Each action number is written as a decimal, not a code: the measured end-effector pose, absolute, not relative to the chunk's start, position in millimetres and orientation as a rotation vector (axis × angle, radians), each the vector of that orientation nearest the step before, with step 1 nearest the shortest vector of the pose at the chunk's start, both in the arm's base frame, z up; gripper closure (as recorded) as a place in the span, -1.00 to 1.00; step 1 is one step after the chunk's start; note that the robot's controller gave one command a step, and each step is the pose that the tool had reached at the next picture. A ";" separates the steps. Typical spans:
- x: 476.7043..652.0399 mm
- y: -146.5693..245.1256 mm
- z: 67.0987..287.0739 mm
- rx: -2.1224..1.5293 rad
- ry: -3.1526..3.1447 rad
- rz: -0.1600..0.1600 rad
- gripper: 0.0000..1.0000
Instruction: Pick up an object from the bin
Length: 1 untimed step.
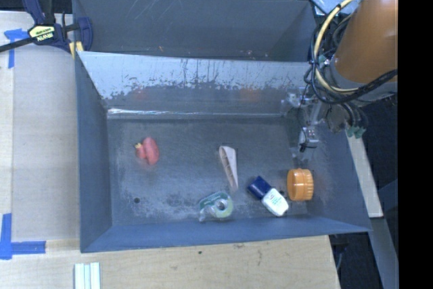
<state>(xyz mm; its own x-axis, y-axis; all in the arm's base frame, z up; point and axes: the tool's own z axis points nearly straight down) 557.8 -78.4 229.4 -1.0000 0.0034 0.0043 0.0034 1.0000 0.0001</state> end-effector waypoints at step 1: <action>559.1 -77.9 234.4 0.000 -3.146 0.001 -1.00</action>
Offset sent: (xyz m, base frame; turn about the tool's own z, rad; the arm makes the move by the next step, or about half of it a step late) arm -0.0640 -0.0777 -0.1594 -0.2289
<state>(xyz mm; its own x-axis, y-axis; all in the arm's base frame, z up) 559.1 -77.9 234.4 -1.0000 0.0003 -0.0040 0.0003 1.0000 -0.0006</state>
